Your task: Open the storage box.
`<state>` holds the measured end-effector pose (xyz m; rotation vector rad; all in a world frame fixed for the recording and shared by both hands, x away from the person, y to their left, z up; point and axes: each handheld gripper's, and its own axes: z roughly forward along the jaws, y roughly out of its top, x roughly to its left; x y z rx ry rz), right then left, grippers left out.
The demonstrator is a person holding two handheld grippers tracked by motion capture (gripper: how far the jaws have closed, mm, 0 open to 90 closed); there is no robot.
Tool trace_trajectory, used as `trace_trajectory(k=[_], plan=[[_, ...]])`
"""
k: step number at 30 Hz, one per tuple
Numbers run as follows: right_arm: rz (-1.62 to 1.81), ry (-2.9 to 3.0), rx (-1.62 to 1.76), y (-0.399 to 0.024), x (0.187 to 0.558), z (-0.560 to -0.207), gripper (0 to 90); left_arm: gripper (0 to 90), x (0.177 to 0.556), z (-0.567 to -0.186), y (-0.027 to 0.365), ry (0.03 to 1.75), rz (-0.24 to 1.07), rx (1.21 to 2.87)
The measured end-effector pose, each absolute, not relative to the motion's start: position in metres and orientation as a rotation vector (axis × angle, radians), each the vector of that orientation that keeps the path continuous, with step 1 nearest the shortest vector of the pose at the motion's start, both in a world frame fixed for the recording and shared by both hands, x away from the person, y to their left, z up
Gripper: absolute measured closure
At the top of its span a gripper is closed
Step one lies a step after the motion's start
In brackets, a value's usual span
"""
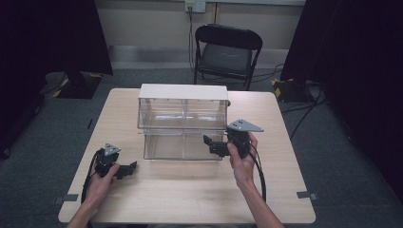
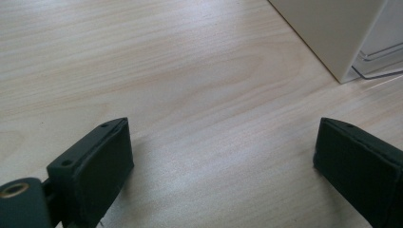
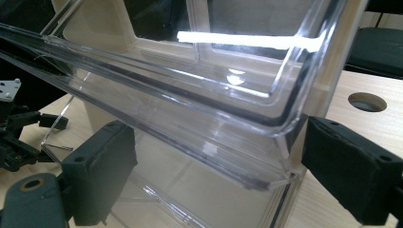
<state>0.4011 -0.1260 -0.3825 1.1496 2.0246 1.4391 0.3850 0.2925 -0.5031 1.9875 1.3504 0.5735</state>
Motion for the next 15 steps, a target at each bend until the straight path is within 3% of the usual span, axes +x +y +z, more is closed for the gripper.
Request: trace_trajectory(k=[15], plan=[[1.445, 2.023, 1.15, -0.1261, 0.4013, -0.3828, 10.6, 5.3, 0.385, -0.5031, 0.2925, 1.35, 0.573, 1.987]])
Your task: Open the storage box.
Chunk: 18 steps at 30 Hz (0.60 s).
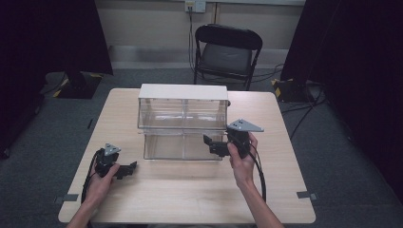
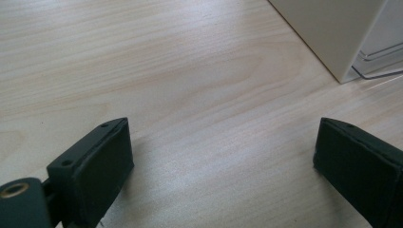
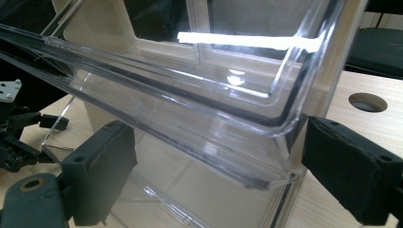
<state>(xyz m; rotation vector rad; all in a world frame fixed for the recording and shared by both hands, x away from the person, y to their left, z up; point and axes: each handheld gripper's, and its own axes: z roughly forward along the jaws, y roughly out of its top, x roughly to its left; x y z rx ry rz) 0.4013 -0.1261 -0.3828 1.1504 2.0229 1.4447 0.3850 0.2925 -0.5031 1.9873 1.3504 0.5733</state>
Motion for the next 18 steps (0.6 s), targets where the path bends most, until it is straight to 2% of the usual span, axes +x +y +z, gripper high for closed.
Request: trace_trajectory(k=[18], plan=[[1.443, 2.019, 1.154, -0.1256, 0.4007, -0.3827, 10.6, 5.2, 0.385, -0.503, 0.2925, 1.351, 0.574, 1.988]])
